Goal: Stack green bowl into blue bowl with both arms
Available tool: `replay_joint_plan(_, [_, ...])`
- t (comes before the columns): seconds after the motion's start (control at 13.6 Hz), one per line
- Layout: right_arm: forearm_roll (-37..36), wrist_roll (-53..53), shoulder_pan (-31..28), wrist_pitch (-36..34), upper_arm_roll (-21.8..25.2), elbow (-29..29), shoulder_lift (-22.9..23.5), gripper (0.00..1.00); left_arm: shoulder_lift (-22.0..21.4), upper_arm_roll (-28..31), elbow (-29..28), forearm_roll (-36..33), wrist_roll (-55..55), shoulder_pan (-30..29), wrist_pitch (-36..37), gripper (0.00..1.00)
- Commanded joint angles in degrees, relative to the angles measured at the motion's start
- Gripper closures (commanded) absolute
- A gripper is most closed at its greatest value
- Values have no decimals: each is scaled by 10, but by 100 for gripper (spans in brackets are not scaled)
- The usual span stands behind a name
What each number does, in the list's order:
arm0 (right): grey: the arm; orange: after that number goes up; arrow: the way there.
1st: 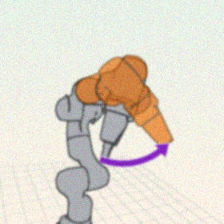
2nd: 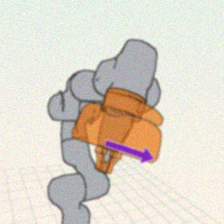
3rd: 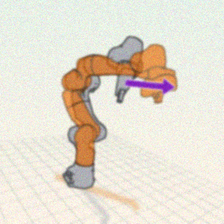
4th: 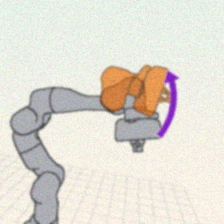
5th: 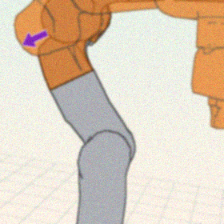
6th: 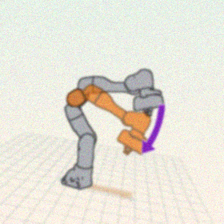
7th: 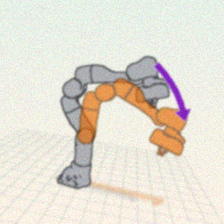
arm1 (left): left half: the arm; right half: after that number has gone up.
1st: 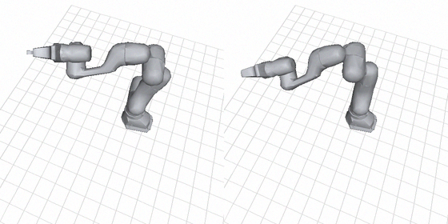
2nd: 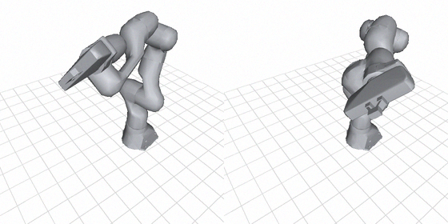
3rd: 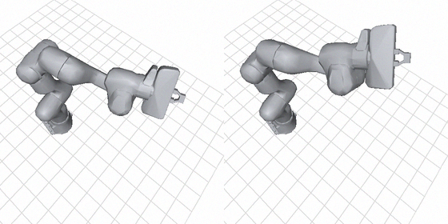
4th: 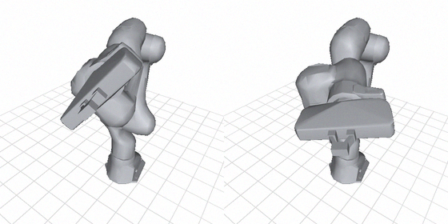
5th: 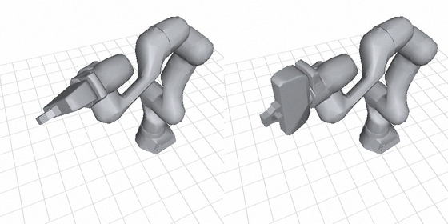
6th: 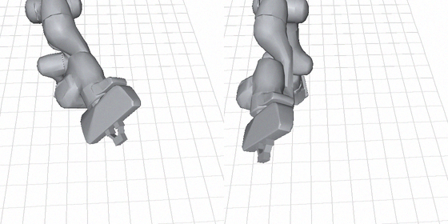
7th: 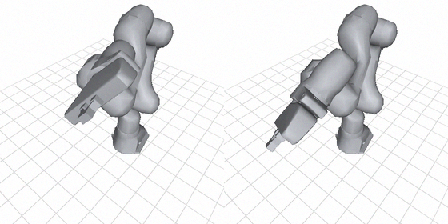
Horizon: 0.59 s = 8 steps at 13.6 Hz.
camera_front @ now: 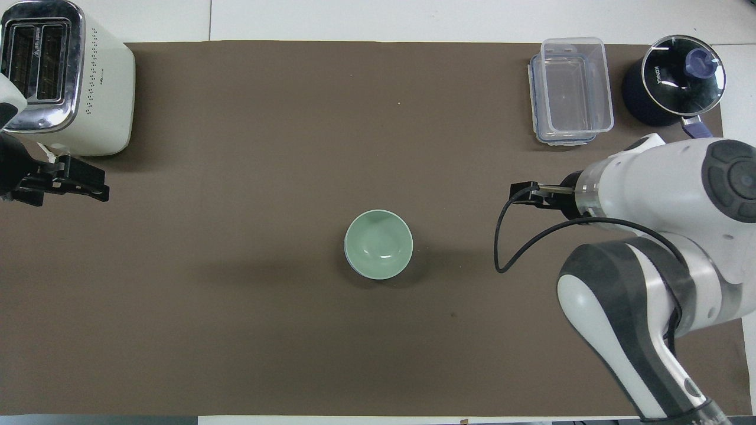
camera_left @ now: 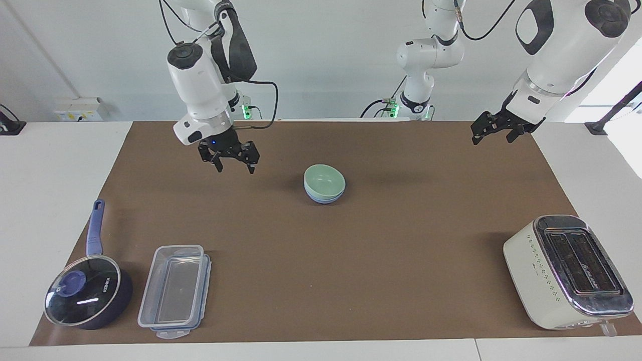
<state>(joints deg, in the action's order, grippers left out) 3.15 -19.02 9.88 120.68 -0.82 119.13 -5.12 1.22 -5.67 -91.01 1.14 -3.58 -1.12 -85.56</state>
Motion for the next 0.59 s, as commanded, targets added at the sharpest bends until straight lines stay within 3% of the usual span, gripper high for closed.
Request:
replay_joint_plan(0.0, [-37,54,-50,-4,-6,-9,-2,0,-9,3,-11,7,5,2,-8,0])
replay_joint_plan(0.22, [-40,94,-72,-18,-2,-18,-5,0,-9,3,-11,6,5,2,-8,0])
replay_joint_plan(0.51, [-60,132,-97,-110,-4,-94,-1,0,-9,2,-11,7,5,2,-8,0])
